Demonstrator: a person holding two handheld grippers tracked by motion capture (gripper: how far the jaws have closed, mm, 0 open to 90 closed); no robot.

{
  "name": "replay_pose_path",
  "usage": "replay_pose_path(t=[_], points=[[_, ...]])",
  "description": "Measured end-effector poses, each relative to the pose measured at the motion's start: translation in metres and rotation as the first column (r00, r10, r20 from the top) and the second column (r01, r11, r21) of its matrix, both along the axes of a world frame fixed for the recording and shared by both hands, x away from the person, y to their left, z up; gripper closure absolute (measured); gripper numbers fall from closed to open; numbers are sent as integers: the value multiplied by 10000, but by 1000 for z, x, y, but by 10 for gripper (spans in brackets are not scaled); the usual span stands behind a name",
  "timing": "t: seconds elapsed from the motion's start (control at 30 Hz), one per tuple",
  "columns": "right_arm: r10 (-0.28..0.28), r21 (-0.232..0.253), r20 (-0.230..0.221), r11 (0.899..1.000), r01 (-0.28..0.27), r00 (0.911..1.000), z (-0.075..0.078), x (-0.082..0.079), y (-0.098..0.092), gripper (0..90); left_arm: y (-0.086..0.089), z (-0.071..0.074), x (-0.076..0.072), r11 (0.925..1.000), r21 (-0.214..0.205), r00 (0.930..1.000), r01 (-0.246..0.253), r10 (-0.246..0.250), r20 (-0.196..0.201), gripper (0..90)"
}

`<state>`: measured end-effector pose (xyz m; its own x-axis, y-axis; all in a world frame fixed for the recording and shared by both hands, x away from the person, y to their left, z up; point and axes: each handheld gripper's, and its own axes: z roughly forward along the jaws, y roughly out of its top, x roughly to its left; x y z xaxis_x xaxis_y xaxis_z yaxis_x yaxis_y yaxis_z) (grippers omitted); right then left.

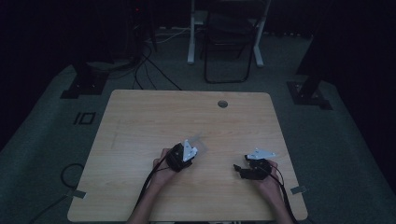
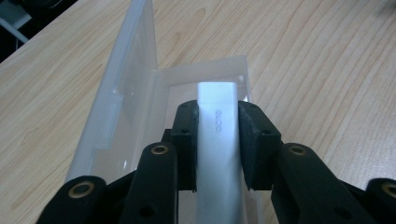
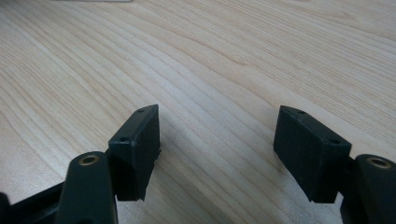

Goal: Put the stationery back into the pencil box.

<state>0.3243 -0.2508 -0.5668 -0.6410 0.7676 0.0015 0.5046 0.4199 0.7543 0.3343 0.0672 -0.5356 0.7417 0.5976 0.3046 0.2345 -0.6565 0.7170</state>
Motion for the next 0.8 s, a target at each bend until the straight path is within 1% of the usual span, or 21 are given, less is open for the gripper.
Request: replay_pose_path(t=[0.1,0.27,0.4,0.47,0.57,0.67,0.8], points=[[-3,3,-3,10000,3,10000,0,0,0,315,0,0,-1,10000,-78,10000,-60,61,7,660],[4,2,-7,10000,-4,10000,0,0,0,315,0,3,-5,9999,-163,9999,-39,41,107,643],[2,8,-4,10000,-2,10000,0,0,0,315,5,11,-11,9985,-541,9999,9,0,164,635],[5,5,-1,10000,-5,10000,0,0,0,315,8,17,-15,9963,-855,9999,-20,29,112,628],[-6,4,-6,10000,6,10000,0,-1,0,315,15,24,-20,9889,-1485,10000,32,-41,-51,619],[-6,4,-5,10000,6,10000,0,-1,-1,315,21,30,-27,9836,-1795,9996,151,-188,-189,608],[-4,1,-4,10000,4,10000,0,-1,-1,315,26,32,-35,9762,-2145,9983,321,-420,-414,594]])
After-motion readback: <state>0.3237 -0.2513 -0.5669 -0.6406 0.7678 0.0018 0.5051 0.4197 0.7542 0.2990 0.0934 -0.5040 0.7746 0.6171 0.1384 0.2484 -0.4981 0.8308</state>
